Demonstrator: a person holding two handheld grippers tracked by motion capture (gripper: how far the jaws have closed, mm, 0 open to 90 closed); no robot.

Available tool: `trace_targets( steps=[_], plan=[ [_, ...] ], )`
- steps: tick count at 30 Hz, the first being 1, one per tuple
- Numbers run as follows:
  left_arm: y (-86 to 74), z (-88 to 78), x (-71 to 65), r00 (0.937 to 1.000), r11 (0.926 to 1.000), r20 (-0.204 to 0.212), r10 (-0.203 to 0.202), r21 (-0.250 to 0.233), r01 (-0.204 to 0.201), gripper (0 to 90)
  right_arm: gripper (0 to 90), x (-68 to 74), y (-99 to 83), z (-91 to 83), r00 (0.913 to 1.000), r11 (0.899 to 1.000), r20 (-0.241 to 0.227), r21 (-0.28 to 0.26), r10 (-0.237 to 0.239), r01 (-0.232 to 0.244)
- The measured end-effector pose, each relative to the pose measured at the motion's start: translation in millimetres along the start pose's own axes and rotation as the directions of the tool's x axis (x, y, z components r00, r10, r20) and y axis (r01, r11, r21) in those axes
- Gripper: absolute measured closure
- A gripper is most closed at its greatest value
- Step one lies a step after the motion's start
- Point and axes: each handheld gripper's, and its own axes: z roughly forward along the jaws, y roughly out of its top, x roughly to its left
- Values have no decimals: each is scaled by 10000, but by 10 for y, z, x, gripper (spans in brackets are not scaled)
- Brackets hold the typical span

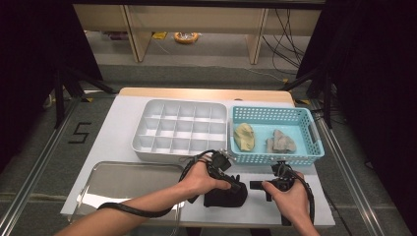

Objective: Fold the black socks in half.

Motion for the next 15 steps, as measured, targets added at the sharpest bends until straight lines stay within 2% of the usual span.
trace_targets(
  steps=[2,3,4,5,6,7,8,9,10,11,12,13,15],
  plan=[
    [18,-81,-6,9999,9998,-96,123,-172,-125,552,820,18,21,15,9999,9999,-28,94,140,-140],
    [23,-127,-9,9999,9997,-105,81,-218,-83,545,808,53,30,20,9988,9986,-37,187,487,-487],
    [22,-180,2,9998,9996,-166,146,-253,-150,544,797,55,42,31,9988,9987,-120,174,479,-477],
    [11,-209,0,9996,9994,-258,109,-318,-117,548,785,48,62,42,9997,9996,-46,176,220,-219],
    [-7,-238,5,9995,9997,-302,79,-240,-86,555,767,77,72,40,9989,9988,-163,234,434,-430],
    [-24,-258,16,9994,9997,-329,145,-192,-152,571,749,66,86,45,9995,9994,-124,203,283,-281],
    [-55,-282,24,9995,9999,-314,40,-93,-43,584,729,69,95,48,9995,9993,-105,215,300,-298],
    [-87,-313,54,9992,9997,-330,215,148,-210,598,713,78,104,48,9994,9992,-83,217,348,-346],
    [-129,-319,56,9994,9999,-355,-44,107,47,616,699,96,109,47,9986,9984,-57,202,529,-528],
    [-178,-335,88,9990,9997,-453,19,246,-8,630,684,136,110,51,9956,9955,-71,164,937,-936],
    [-217,-349,110,9989,9991,-476,22,429,-2,644,666,107,125,64,9992,9989,-7,223,406,-405],
    [-243,-355,131,9988,9987,-492,66,512,-41,661,646,120,130,76,9992,9989,63,268,395,-396],
    [-311,-374,164,9985,9980,-542,-97,619,131,686,621,142,139,103,9986,9979,-45,398,521,-519]
  ],
)
